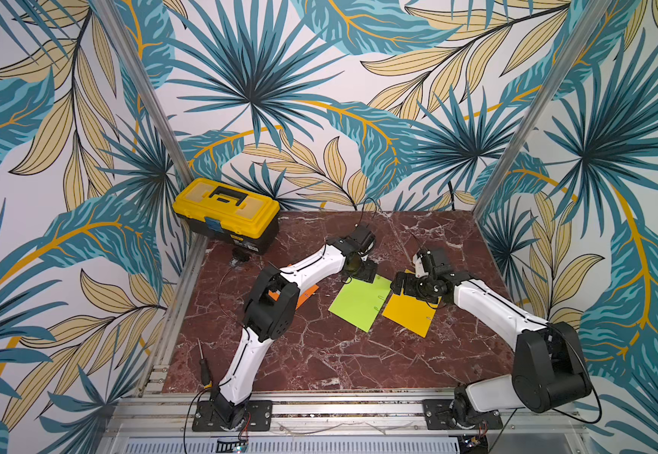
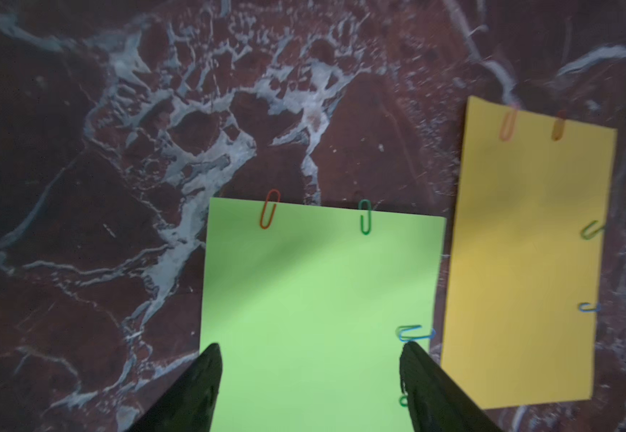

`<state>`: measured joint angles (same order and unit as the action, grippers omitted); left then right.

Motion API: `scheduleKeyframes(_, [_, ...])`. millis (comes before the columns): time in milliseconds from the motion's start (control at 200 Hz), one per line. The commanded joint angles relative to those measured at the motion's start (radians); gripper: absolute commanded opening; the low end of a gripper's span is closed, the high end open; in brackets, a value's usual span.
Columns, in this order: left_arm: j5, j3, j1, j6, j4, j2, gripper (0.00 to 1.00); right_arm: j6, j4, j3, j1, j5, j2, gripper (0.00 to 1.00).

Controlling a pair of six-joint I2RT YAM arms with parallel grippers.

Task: Unclip the paperclips from the documents
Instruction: Pick up the document from the center of the board.

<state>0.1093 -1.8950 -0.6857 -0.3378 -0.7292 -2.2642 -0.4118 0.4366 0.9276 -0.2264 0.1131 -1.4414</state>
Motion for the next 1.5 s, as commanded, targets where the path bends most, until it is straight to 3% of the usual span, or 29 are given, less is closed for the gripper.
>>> scheduleKeyframes(0, [0.009,0.002,0.018,0.025,-0.03,-0.031,0.76,-0.009,0.01,-0.002,-0.005,-0.002,0.04,1.0])
scheduleKeyframes(205, [0.033,0.109,0.015,-0.025,-0.03,0.006,0.74,-0.022,-0.022,-0.013,-0.004,0.018,0.019,1.0])
scheduleKeyframes(636, [-0.014,0.512,-0.034,-0.179,-0.029,0.226,0.7,-0.042,-0.079,0.018,-0.072,0.083,-0.097,0.99])
scheduleKeyframes(861, [-0.056,0.467,-0.04,-0.157,-0.018,0.279,0.78,0.03,-0.035,0.107,-0.1,0.145,-0.192,0.99])
scheduleKeyframes(1072, [-0.008,0.488,-0.015,-0.212,0.06,0.353,0.8,0.165,0.104,0.276,-0.1,0.188,-0.312,0.99])
scheduleKeyframes(1257, [0.077,0.626,0.07,-0.344,0.202,0.42,0.8,0.179,0.115,0.332,-0.1,0.265,-0.4,0.99])
scheduleKeyframes(1492, [0.1,0.614,0.102,-0.372,0.203,0.378,0.79,0.143,0.083,0.348,-0.1,0.312,-0.45,0.96])
